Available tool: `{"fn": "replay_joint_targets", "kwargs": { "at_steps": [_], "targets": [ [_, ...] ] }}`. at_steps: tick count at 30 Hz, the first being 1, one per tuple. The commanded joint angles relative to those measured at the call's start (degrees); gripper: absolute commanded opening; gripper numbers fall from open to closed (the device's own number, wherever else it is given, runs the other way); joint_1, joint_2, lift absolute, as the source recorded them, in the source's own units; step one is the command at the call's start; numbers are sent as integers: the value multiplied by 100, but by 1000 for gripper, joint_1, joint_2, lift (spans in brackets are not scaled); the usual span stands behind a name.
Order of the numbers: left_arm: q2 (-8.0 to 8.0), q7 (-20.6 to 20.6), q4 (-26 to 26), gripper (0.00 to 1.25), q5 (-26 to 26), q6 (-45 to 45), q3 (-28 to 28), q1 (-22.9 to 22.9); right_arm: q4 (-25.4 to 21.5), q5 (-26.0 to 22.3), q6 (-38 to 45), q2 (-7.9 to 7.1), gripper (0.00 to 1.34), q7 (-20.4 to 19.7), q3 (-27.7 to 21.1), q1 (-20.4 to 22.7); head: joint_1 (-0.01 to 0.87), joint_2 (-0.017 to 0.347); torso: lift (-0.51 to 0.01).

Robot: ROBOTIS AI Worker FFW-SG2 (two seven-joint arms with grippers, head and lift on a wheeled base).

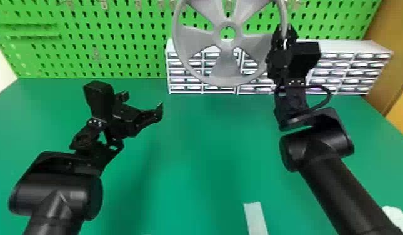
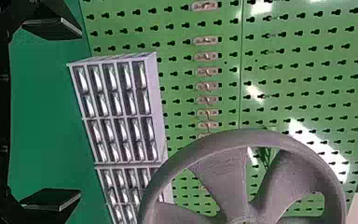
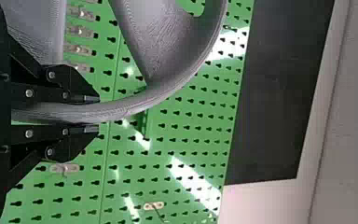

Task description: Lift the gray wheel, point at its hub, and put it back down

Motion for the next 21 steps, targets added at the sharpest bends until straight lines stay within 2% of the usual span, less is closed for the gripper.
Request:
{"fn": "replay_joint_targets", "kwargs": {
  "at_steps": [1, 7, 13, 17, 21],
  "targets": [
    [13, -68, -334, 1152, 9, 222, 17, 159, 39, 44, -115, -14, 95, -45, -22, 0, 692, 48, -88],
    [13, -208, -773, 1134, 194, 336, 17, 317, 47, 35, -151, -32, 95, -45, -66, 26, 692, 48, -88],
    [101, -244, -1116, 1138, 510, 328, -27, 396, 47, -97, -335, -76, 95, -45, 40, 17, 692, 48, -88],
    [154, -323, -1292, 1138, 625, 345, -71, 396, 91, -466, -529, -172, 95, -45, 242, -27, 692, 48, -88],
    [162, -472, -1389, 1135, 660, 468, -71, 387, 118, -545, -581, -225, 95, -36, 304, -44, 692, 48, -88]
  ]
}}
